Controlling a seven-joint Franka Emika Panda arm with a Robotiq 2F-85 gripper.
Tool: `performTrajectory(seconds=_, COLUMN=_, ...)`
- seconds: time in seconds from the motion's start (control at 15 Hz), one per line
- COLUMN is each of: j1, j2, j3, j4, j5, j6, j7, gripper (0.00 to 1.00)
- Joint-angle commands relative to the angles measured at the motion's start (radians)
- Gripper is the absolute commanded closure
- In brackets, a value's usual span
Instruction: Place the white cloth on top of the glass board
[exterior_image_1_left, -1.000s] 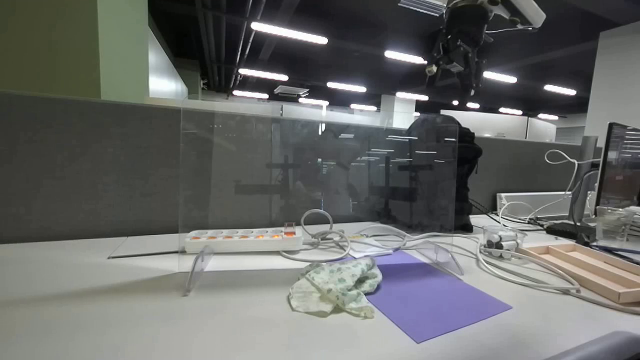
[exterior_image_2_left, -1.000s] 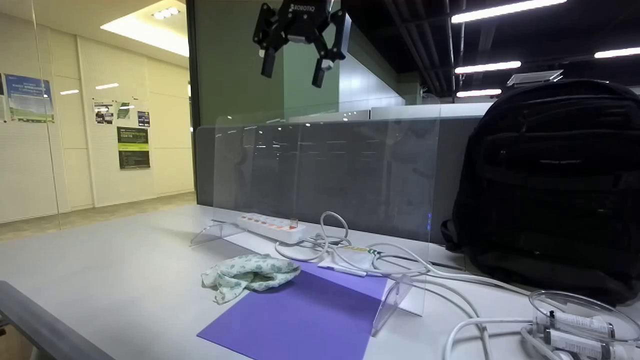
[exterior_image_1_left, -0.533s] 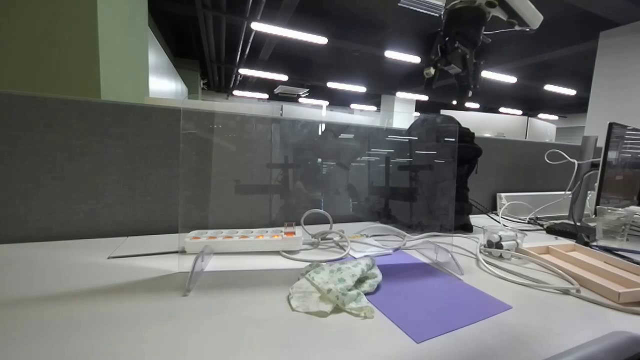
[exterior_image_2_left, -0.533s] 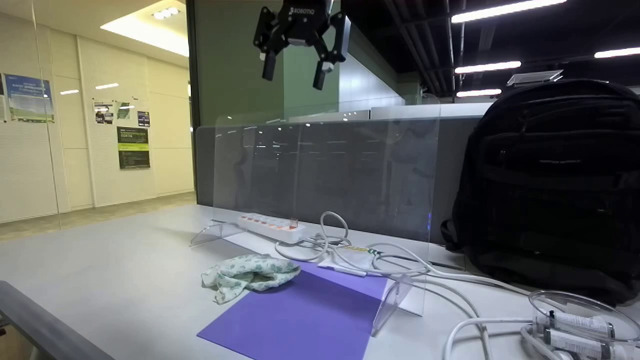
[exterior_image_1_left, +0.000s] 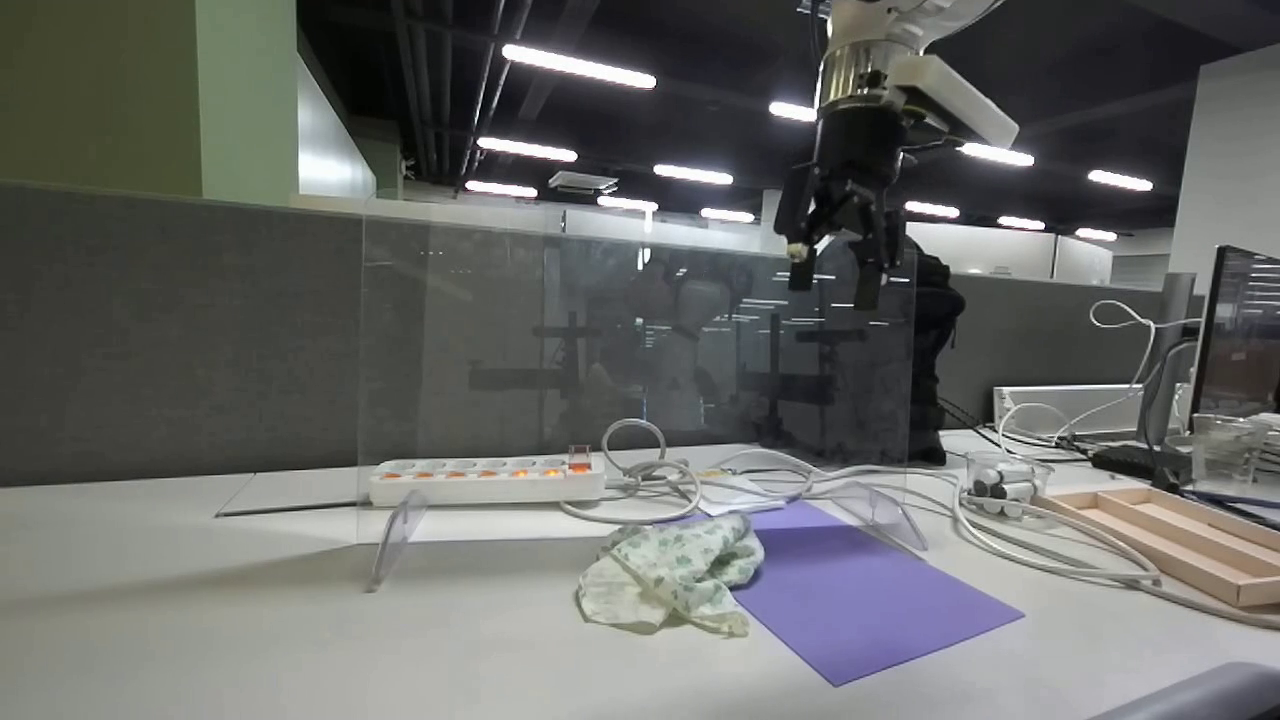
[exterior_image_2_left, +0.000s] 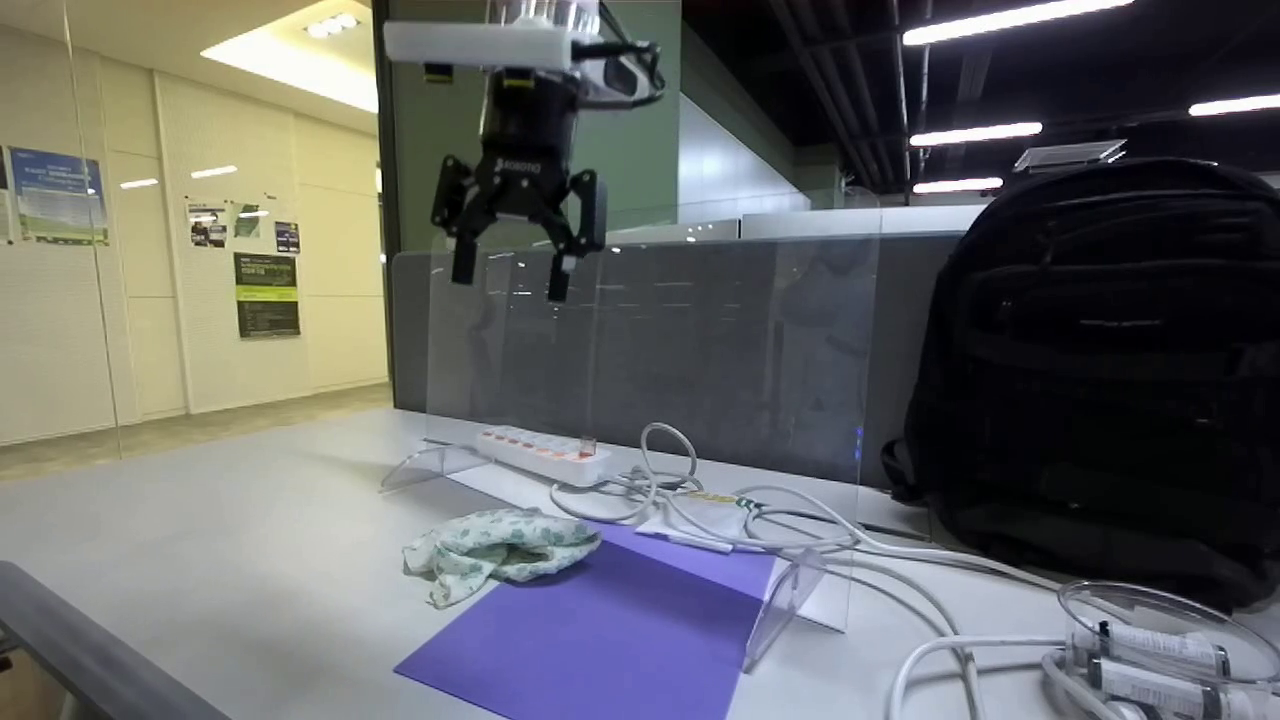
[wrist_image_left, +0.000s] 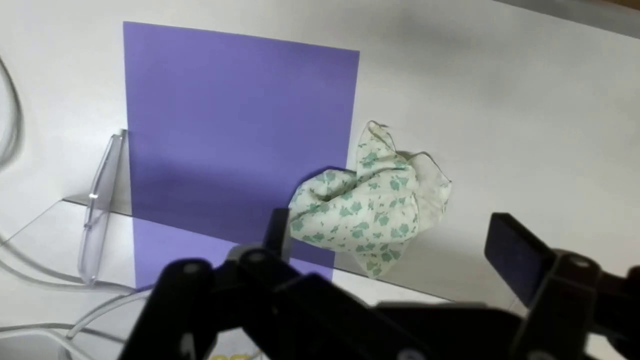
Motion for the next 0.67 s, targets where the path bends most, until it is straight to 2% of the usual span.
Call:
performTrajectory(seconds=0.0, j1=0.024, j2=0.012, j3=0.053, j4=-0.116, j5=-0.022, j6=0.129, j7=0.077, gripper=0.00)
performTrajectory(seconds=0.13, j1=0.041, j2=0.042, j3=0.078, j4=-0.172, j5=-0.005, j6=0.242, j7=0.104, gripper=0.00)
performTrajectory(seconds=0.27, j1=0.055, j2=0.079, j3=0.078, j4=-0.195, j5=0.065, j6=0.361, j7=0.106, gripper=0.00)
performTrajectory(seconds=0.33, j1=0.051, j2=0.063, j3=0.074, j4=-0.178, j5=0.033, j6=0.296, j7=0.074, gripper=0.00)
performTrajectory(seconds=0.47, j1=0.056, j2=0.089, j3=0.077, j4=-0.192, j5=0.050, j6=0.349, j7=0.077, gripper=0.00)
performTrajectory(seconds=0.6, j1=0.055, j2=0.095, j3=0.077, j4=-0.192, j5=0.056, j6=0.355, j7=0.077, gripper=0.00)
